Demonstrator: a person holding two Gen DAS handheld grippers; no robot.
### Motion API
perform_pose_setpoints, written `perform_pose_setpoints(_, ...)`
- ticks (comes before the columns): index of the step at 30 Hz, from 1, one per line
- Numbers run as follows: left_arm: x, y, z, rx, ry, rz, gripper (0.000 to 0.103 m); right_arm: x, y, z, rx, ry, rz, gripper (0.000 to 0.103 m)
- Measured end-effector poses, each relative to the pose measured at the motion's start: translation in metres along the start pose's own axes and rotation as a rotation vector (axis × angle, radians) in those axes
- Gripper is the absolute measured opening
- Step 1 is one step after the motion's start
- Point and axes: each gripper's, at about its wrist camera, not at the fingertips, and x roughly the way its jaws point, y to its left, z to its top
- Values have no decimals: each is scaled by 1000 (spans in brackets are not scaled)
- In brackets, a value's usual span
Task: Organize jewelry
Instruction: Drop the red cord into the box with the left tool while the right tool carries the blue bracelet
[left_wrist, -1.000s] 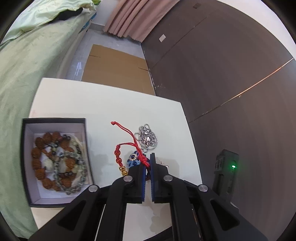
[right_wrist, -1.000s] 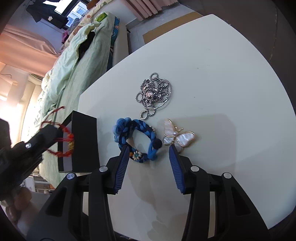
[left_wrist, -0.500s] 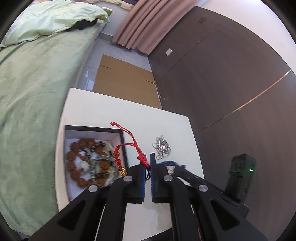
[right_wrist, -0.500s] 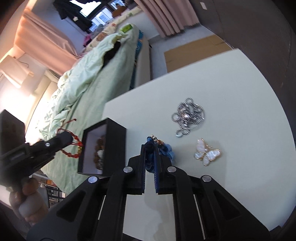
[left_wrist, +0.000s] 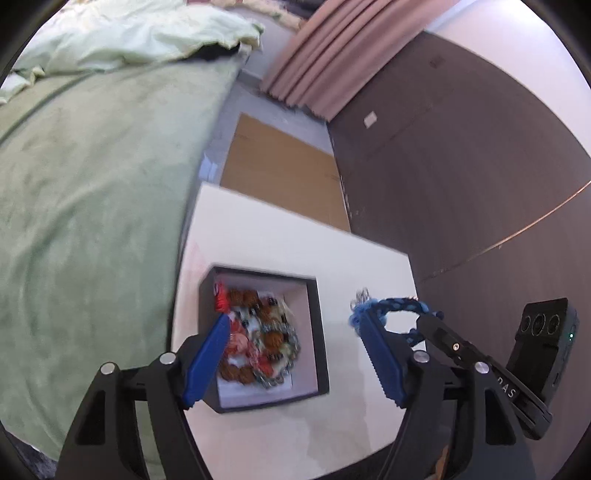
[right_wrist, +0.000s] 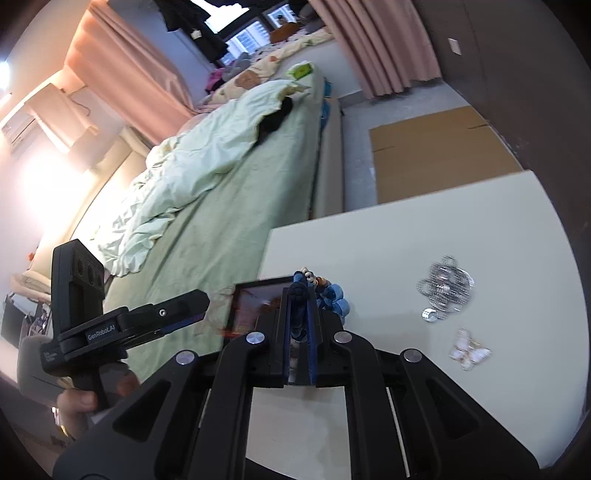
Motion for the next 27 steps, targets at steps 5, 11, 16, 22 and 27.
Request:
perform_pose_setpoints(5,-13,8,8,-24,-31,-25,70,13,22,-4,-34,16,86,9)
perform_pose_setpoints(11,-15,22,18,-67,-43,-1,70,29,33,-17,-53,51,144,10)
perform_pose_setpoints(16,-17,27,20,-85,-57,6,83,34,33,-21,-54,90,139,37)
perform_pose_setpoints(22,-17,18,19,-46,-65,22,91,18,17,-24,-13,59,96,80)
perform_pose_setpoints(27,-13,8,17,-23,-59,15,94,-2,-5,-18,32,32,-13,80)
